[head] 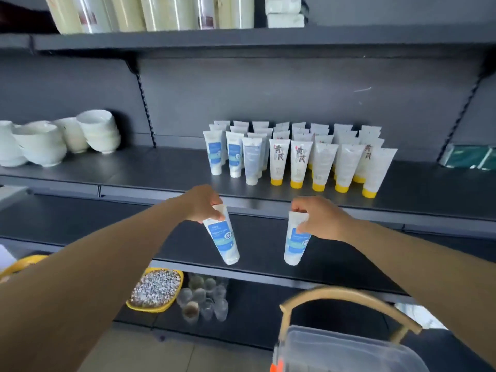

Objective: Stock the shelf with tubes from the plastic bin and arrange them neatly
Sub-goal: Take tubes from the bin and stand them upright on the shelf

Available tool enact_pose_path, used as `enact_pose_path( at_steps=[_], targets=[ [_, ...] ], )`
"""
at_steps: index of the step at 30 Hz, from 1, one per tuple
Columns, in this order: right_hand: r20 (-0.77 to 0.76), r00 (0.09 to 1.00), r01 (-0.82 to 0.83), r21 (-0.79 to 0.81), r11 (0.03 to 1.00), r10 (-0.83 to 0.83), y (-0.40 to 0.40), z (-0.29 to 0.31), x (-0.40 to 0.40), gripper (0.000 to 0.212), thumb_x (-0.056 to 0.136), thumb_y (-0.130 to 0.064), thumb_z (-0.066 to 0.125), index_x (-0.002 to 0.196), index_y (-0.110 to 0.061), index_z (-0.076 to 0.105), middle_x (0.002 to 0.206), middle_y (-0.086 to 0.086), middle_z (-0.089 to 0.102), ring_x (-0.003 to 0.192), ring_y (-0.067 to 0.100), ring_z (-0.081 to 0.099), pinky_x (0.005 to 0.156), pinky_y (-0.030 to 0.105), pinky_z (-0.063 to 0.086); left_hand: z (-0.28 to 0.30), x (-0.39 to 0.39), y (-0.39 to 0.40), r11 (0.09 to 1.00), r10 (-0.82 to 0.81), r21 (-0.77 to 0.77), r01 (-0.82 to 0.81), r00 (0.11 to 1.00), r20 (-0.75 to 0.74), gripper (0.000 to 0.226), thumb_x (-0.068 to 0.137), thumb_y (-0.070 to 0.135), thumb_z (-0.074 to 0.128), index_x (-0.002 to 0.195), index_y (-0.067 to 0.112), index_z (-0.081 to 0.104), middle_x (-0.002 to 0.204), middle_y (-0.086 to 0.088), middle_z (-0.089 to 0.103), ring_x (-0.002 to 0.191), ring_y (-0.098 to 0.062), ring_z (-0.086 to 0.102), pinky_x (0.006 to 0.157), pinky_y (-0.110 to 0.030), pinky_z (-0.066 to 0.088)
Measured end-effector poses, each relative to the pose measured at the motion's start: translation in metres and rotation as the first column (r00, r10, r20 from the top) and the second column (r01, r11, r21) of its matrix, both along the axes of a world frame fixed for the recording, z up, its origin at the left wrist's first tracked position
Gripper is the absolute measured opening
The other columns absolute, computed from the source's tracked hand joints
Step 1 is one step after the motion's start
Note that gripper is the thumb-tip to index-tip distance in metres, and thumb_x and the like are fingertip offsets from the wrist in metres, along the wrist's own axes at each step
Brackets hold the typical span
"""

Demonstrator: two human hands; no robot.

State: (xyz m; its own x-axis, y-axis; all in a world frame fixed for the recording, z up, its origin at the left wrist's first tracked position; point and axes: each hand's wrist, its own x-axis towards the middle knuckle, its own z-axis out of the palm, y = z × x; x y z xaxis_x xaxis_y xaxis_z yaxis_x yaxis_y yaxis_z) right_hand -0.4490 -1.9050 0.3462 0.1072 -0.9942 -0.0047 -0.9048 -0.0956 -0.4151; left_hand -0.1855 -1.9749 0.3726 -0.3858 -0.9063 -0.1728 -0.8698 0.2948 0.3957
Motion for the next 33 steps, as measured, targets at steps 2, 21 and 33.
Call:
enact_pose_path(
  at_steps=[2,21,33],
  targets=[
    [0.005,0.999,-0.032,-0.019,0.999,0.032,-0.018,0.031,0.004,0.021,0.076,-0.007,0.065,0.085,-0.022,0.054,0.088,-0.003,0.060,0.084,0.017,0.057,0.060,0.023,0.043,0.029,0.004,-0.012,0.998,0.003,-0.062,0.000,0.999,0.049,0.029,0.084,0.023,0.067,0.097,-0.003,0.066,0.082,-0.003,0.057,0.082,-0.023,0.059,0.068,-0.029,0.051],
    [0.004,0.996,-0.085,-0.116,0.990,0.086,-0.232,0.096,0.102,0.038,0.076,-0.002,0.070,0.110,-0.014,0.060,0.098,-0.008,0.054,0.093,0.013,0.052,0.074,0.021,0.038,0.079,0.022,-0.220,0.974,-0.055,-0.205,0.101,0.974,0.218,0.043,0.086,0.027,0.065,0.126,0.014,0.058,0.130,-0.002,0.057,0.120,-0.021,0.051,0.096,-0.030,0.040],
    [-0.057,0.998,-0.015,-0.065,0.998,0.011,-0.271,0.069,0.118,0.038,0.080,0.002,0.060,0.114,-0.014,0.059,0.117,0.002,0.063,0.104,0.022,0.058,0.073,0.023,0.039,0.052,0.008,-0.267,0.947,-0.175,-0.220,0.232,0.952,0.250,0.044,0.086,0.027,0.063,0.128,0.016,0.056,0.128,-0.003,0.057,0.117,-0.021,0.053,0.086,-0.024,0.038]
  ],
)
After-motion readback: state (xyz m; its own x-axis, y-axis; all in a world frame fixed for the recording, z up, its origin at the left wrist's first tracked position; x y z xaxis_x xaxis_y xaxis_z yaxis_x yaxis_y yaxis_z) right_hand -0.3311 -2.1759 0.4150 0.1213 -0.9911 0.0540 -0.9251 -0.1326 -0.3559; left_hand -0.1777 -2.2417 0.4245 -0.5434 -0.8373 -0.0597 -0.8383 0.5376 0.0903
